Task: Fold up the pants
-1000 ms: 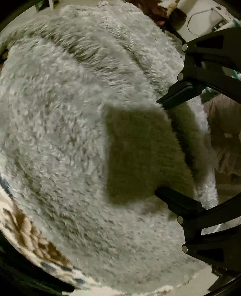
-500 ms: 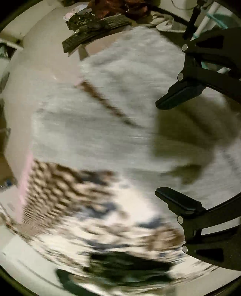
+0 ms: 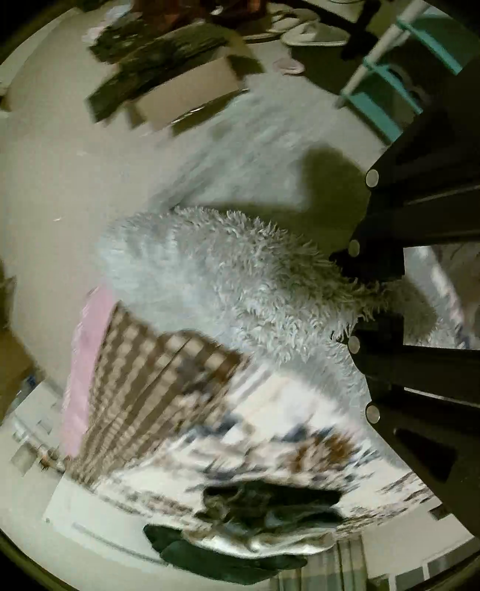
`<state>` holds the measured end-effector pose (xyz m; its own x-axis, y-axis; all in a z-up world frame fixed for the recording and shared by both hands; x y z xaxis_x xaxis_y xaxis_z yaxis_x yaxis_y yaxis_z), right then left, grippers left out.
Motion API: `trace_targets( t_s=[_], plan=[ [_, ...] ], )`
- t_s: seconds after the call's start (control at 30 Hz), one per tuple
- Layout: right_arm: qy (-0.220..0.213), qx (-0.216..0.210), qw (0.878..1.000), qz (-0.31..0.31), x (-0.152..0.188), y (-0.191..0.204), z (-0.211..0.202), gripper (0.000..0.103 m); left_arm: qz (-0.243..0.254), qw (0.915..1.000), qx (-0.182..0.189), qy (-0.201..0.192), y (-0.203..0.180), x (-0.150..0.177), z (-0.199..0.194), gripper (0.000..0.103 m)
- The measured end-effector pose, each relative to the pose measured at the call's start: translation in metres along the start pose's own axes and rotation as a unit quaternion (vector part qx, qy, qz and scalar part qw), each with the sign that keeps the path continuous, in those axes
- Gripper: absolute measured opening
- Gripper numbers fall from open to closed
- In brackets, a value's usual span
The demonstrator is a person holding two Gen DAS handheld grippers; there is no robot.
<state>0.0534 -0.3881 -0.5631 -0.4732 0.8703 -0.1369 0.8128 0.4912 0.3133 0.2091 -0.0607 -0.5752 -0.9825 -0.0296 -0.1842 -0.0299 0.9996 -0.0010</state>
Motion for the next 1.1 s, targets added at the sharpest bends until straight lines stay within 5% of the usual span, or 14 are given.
trace_targets(
  t_s=[0.07, 0.1, 0.13, 0.3, 0.4, 0.53, 0.73, 0.8, 0.83, 0.9, 0.97, 1.1],
  plan=[
    [0.043, 0.034, 0.998, 0.02, 0.005, -0.038, 0.035, 0.039, -0.006, 0.9999, -0.007, 0.01, 0.006, 0.008, 0.007, 0.073],
    [0.06, 0.05, 0.997, 0.028, 0.012, -0.05, 0.044, 0.06, -0.011, 0.9997, -0.013, 0.015, 0.012, 0.012, 0.011, 0.073],
    [0.071, 0.052, 0.995, 0.044, 0.017, -0.061, 0.052, 0.066, -0.016, 0.9995, -0.017, 0.019, 0.018, 0.017, 0.013, 0.073],
    [0.06, 0.015, 0.997, 0.05, 0.046, -0.056, 0.046, 0.068, -0.074, 0.996, -0.025, 0.042, 0.067, 0.042, 0.019, 0.073],
    [0.1, -0.011, 0.994, 0.051, 0.086, -0.036, 0.043, 0.068, -0.129, 0.99, -0.023, 0.051, 0.111, 0.054, 0.019, 0.073],
    [0.168, -0.057, 0.984, 0.033, 0.166, 0.021, 0.061, 0.068, -0.182, 0.9816, -0.038, 0.044, 0.177, 0.055, 0.024, 0.073],
    [0.18, -0.098, 0.978, 0.035, 0.232, 0.091, 0.091, 0.068, -0.248, 0.9673, -0.01, 0.051, 0.257, 0.05, 0.055, 0.072],
    [0.168, -0.1, 0.98, 0.047, 0.241, 0.101, 0.1, 0.061, -0.27, 0.9617, 0.009, 0.047, 0.27, 0.049, 0.063, 0.072],
    [0.16, -0.098, 0.981, 0.052, 0.243, 0.104, 0.103, 0.04, -0.278, 0.9595, 0.017, 0.04, 0.277, 0.046, 0.067, 0.062],
    [0.144, -0.086, 0.985, 0.046, 0.248, 0.109, 0.107, 0.017, -0.29, 0.956, 0.034, 0.026, 0.286, 0.041, 0.074, 0.025],
    [0.121, -0.077, 0.989, 0.034, 0.249, 0.114, 0.102, 0.014, -0.285, 0.958, 0.034, 0.01, 0.292, 0.035, 0.073, 0.011],
    [0.095, -0.072, 0.993, -0.011, 0.249, 0.131, 0.08, 0.012, -0.277, 0.9592, 0.044, -0.034, 0.301, 0.03, 0.039, 0.01]
  ],
)
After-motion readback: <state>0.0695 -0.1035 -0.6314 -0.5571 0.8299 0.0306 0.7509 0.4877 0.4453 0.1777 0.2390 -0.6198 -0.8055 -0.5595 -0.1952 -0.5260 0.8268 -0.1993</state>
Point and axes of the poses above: each gripper's, at about its wrist camera, not at the fingertips, and z roughly the way its jaws point, y to its left, x to its underside, the point moved 6 cm from there along z, roughly the way its jaws point, and after that the axes turned 8 degrees about -y, right-handed, at the moved point
